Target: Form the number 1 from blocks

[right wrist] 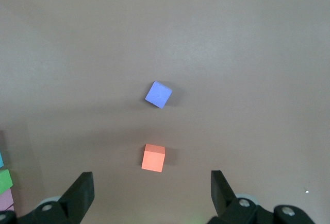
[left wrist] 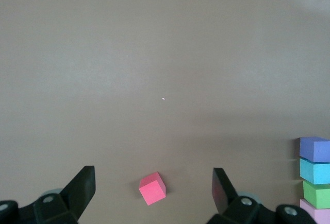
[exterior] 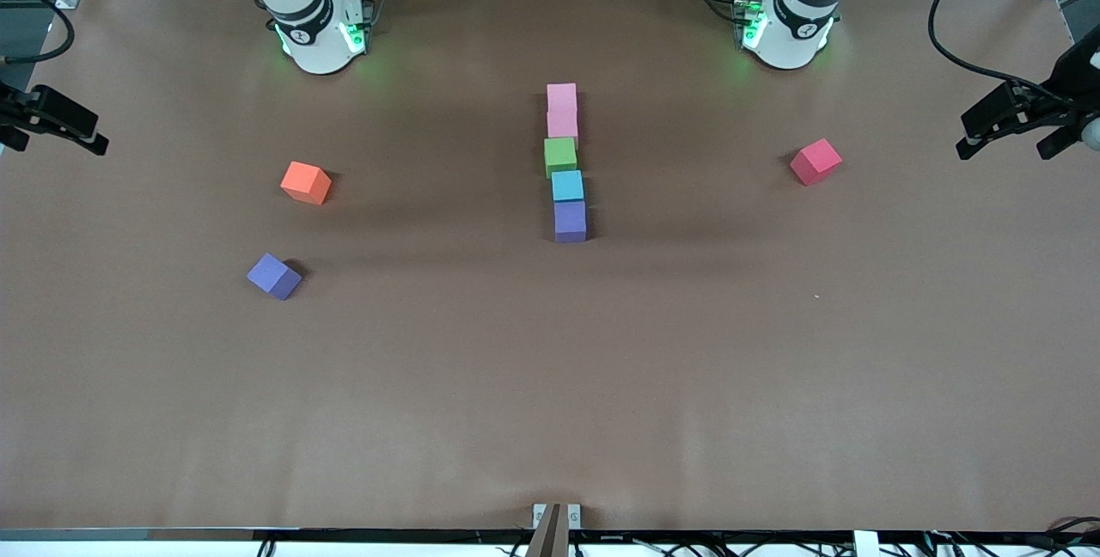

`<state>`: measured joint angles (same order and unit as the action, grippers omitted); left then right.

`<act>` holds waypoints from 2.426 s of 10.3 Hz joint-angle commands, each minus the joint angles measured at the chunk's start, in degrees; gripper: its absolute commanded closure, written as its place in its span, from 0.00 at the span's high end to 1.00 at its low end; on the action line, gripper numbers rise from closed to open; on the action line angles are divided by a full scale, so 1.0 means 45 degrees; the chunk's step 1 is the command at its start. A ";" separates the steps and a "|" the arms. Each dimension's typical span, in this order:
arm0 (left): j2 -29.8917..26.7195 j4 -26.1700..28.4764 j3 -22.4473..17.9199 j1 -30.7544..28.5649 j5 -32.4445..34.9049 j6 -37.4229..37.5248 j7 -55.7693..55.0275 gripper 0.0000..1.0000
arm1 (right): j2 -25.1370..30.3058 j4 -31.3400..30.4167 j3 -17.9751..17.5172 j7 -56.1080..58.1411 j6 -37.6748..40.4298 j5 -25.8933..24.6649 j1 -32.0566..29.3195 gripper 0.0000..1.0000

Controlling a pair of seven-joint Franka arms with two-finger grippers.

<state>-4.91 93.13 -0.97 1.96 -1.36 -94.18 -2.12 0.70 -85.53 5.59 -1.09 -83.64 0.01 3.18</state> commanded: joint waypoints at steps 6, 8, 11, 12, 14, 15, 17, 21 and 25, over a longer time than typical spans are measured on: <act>0.0114 -0.0364 -0.0037 -0.0103 -0.0323 0.0304 0.0022 1.00 | 0.0429 -0.0799 -0.0013 0.0594 -0.0242 0.0311 0.0368 1.00; 0.0114 -0.0441 -0.0037 -0.0103 -0.0343 0.0304 0.0003 1.00 | 0.0468 -0.0741 0.0007 0.1526 0.0108 0.0311 0.0349 1.00; 0.0114 -0.0442 -0.0037 -0.0083 -0.0265 0.0305 -0.0114 1.00 | 0.0547 -0.0681 0.0007 0.1474 0.0228 0.0330 0.0348 1.00; 0.0114 -0.0442 -0.0037 -0.0083 -0.0245 0.0304 -0.0153 1.00 | 0.0547 -0.0662 0.0007 0.1454 0.0228 0.0350 0.0348 1.00; 0.0133 -0.0442 0.0041 -0.0025 -0.0186 0.0304 -0.0193 1.00 | 0.0547 -0.0545 -0.0032 0.1434 0.0228 0.0369 0.0368 1.00; 0.0133 -0.0461 0.0041 -0.0063 -0.0186 0.0304 -0.0193 1.00 | 0.0547 -0.0525 -0.0032 0.1434 0.0228 0.0369 0.0407 1.00; 0.0153 -0.0462 0.0041 -0.0045 -0.0186 0.0304 -0.0193 1.00 | 0.0566 -0.0506 -0.0032 0.1434 0.0228 0.0563 0.0407 1.00; 0.0153 -0.0462 0.0041 -0.0064 -0.0187 0.0304 -0.0173 1.00 | 0.0547 -0.0506 0.0007 0.1453 0.0228 0.0565 0.0407 1.00; 0.0172 -0.0461 0.0041 -0.0064 -0.0167 0.0304 -0.0173 1.00 | 0.0527 -0.0506 0.0007 0.1453 0.0228 0.0565 0.0388 1.00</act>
<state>-4.83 92.72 -0.94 1.86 -1.36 -94.18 -2.12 2.34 -87.50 5.48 4.94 -82.85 1.45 4.99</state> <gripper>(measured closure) 0.000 0.000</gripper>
